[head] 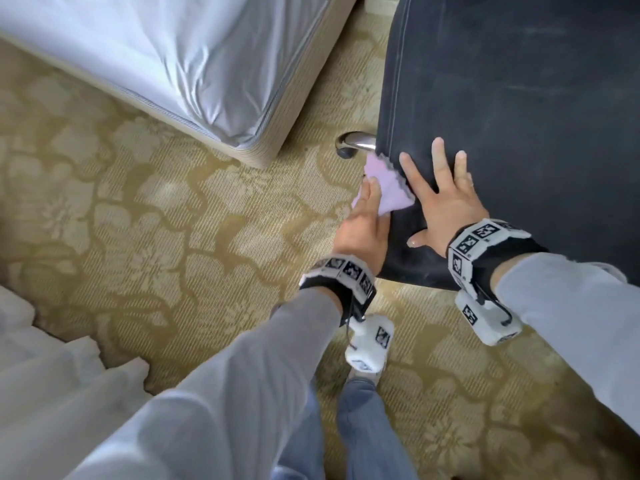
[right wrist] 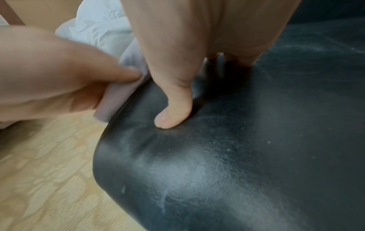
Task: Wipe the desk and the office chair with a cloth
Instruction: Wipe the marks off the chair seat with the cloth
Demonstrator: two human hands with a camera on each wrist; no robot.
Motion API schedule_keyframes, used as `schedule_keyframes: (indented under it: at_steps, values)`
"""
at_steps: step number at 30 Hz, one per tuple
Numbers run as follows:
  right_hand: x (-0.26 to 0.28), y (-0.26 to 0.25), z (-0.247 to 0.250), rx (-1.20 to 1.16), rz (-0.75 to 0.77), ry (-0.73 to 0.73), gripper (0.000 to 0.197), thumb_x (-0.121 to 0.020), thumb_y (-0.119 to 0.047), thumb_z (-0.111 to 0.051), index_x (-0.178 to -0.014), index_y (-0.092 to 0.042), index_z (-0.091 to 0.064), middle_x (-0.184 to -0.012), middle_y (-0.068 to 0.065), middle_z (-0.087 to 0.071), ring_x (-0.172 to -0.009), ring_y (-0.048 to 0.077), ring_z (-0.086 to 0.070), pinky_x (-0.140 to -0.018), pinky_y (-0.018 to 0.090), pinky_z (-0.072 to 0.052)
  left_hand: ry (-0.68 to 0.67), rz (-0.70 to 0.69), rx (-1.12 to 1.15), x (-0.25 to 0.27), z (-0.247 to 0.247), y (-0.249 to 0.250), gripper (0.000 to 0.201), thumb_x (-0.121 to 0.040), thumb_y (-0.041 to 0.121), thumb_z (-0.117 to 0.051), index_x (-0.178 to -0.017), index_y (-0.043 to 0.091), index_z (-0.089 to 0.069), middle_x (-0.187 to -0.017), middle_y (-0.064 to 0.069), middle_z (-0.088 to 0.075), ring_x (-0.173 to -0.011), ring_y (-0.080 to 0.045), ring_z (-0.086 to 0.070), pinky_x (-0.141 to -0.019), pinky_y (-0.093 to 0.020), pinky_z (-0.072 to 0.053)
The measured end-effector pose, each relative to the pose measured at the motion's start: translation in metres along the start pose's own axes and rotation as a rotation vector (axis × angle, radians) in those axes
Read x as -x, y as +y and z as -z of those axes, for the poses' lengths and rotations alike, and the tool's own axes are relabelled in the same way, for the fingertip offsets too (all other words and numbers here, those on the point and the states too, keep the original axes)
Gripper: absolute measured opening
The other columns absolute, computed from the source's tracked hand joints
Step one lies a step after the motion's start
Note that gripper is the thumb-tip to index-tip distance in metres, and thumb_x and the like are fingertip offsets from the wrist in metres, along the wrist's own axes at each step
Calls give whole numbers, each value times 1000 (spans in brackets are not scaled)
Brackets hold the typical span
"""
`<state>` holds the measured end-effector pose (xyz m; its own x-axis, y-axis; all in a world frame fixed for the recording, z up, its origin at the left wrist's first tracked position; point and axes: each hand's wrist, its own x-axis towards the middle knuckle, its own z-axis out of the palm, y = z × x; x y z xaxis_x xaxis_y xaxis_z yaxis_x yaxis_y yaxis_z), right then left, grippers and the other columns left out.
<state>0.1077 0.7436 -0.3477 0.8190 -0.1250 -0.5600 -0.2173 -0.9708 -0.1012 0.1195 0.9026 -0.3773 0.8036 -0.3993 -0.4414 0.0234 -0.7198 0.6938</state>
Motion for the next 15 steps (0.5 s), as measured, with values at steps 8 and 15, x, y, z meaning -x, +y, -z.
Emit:
schedule_keyframes:
  at_steps: [8, 15]
  values:
    - [1, -6, 5, 9, -30, 1, 144, -67, -36, -90, -149, -37, 29, -156, 5, 37, -148, 44, 15, -122, 51, -11, 32, 166, 153, 38, -27, -23, 51, -106, 33, -36, -157, 30, -27, -115, -13, -68, -95, -35, -67, -76, -37, -52]
    - [7, -5, 3, 34, -30, 16, 143, -65, -37, -90, -153, -30, 23, -158, 6, 31, -148, 43, 12, -122, 49, -12, 38, 86, 192, -21, 6, 24, 55, -108, 26, -38, -160, 24, -22, -152, -9, -48, -133, -28, -51, -112, -32, -36]
